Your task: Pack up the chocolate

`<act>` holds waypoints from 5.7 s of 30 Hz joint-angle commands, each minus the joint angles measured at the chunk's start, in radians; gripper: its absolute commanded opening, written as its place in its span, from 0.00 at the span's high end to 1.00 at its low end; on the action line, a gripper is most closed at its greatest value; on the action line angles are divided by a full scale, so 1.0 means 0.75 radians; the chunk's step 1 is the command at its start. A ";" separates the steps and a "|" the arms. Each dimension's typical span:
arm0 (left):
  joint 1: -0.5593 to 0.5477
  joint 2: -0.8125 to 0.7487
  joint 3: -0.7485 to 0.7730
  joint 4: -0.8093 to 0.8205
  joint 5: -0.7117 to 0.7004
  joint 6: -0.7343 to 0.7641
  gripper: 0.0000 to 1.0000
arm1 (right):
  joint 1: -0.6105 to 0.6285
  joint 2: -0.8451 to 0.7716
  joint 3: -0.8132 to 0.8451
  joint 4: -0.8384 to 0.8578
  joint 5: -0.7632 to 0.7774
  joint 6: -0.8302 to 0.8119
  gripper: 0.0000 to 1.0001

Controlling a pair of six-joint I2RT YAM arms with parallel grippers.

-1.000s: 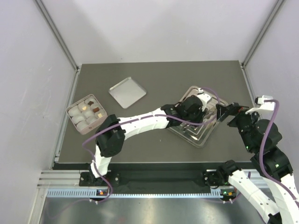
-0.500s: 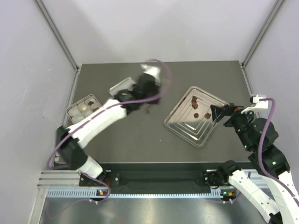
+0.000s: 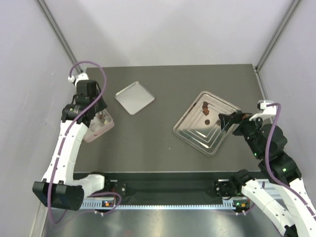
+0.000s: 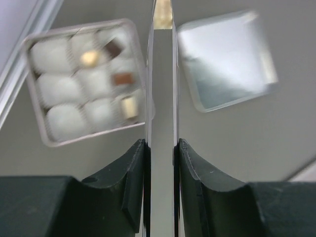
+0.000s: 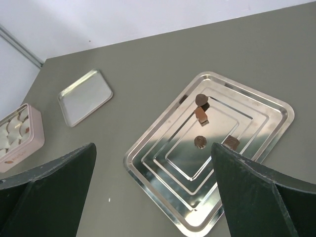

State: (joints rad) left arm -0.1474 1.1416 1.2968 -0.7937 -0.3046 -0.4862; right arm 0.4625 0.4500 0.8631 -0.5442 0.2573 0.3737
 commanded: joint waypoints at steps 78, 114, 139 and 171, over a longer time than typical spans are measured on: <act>0.267 0.073 -0.042 0.023 0.584 0.065 0.54 | -0.001 0.001 0.031 0.040 -0.032 -0.007 0.00; -1.149 1.274 0.686 0.618 0.373 0.151 0.48 | -0.003 0.003 0.111 -0.068 0.107 -0.052 0.00; -1.231 1.370 0.680 0.629 0.369 0.145 0.45 | -0.001 -0.025 0.091 -0.070 0.140 -0.077 0.00; -1.268 1.407 0.643 0.567 0.265 0.135 0.49 | -0.001 -0.056 0.097 -0.088 0.136 -0.058 0.00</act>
State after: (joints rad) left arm -1.0908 2.1857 1.7836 -0.3748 -0.0917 -0.3897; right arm 0.4625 0.4198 0.9184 -0.6003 0.3447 0.3328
